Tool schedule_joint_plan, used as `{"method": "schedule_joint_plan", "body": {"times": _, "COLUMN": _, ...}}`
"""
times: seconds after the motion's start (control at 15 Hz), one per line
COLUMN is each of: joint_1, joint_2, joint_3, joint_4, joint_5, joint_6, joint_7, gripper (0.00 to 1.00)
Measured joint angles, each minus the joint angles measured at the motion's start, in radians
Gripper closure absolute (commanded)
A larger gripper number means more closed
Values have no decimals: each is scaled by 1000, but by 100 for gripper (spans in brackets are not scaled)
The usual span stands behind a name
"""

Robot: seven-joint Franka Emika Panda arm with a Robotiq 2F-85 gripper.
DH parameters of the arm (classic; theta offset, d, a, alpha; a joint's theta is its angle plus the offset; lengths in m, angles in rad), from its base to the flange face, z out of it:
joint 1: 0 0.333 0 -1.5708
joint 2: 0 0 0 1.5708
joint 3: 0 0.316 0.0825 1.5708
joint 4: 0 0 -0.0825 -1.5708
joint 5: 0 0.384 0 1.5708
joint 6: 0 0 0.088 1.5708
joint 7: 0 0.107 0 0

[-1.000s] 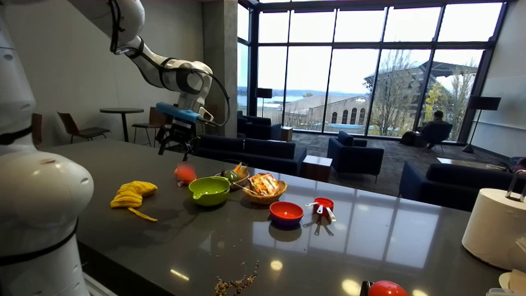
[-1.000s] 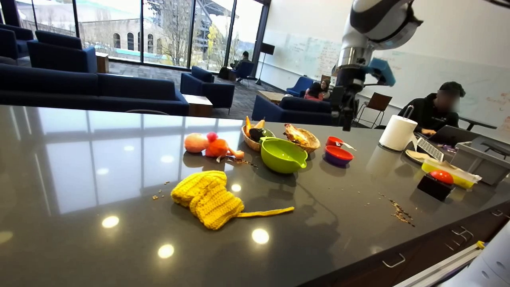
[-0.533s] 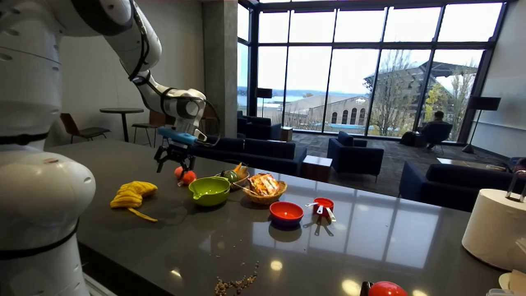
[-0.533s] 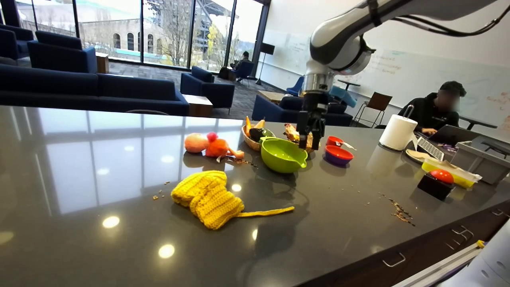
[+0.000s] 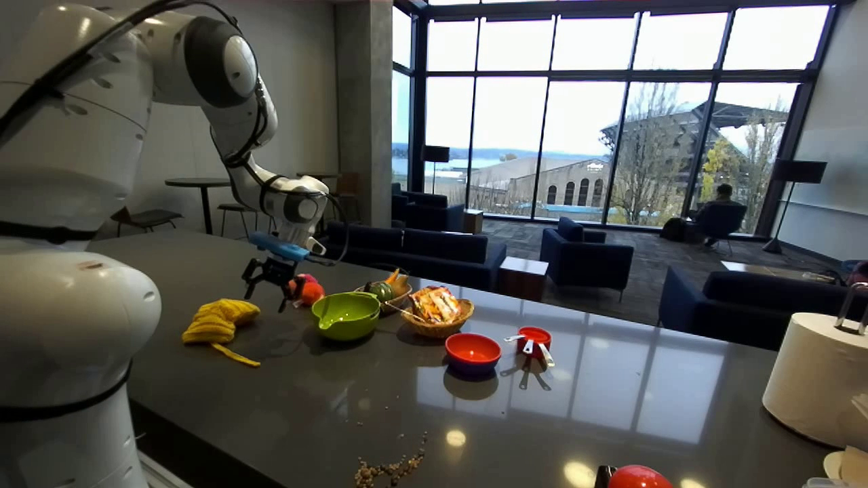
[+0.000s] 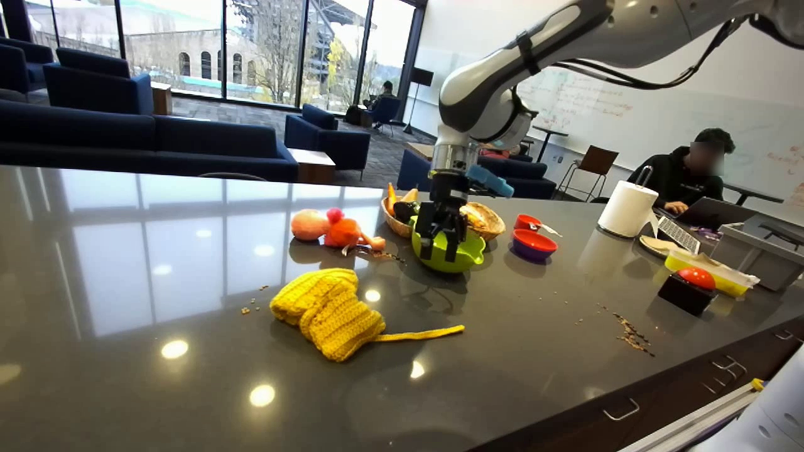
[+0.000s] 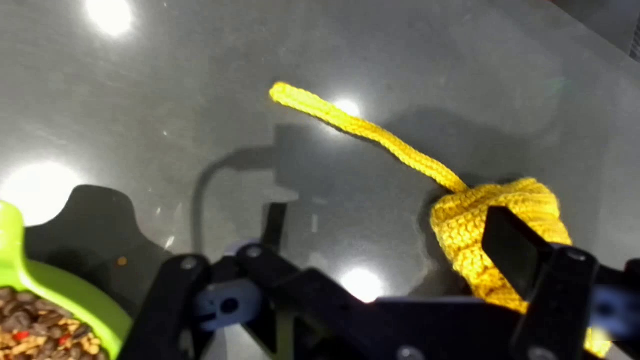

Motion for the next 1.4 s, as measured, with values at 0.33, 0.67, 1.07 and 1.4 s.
{"method": "schedule_joint_plan", "body": {"times": 0.33, "joint_1": 4, "joint_2": 50, "joint_3": 33, "joint_4": 38, "joint_5": 54, "joint_6": 70, "joint_7": 19, "gripper": 0}}
{"method": "schedule_joint_plan", "body": {"times": 0.67, "joint_1": 40, "joint_2": 63, "joint_3": 81, "joint_4": 32, "joint_5": 66, "joint_6": 132, "joint_7": 19, "gripper": 0}}
{"method": "schedule_joint_plan", "body": {"times": 1.07, "joint_1": 114, "joint_2": 69, "joint_3": 109, "joint_4": 13, "joint_5": -25, "joint_6": 186, "joint_7": 9, "gripper": 0}}
{"method": "schedule_joint_plan", "body": {"times": 1.4, "joint_1": 178, "joint_2": 121, "joint_3": 106, "joint_4": 29, "joint_5": -188, "joint_6": 306, "joint_7": 21, "gripper": 0}}
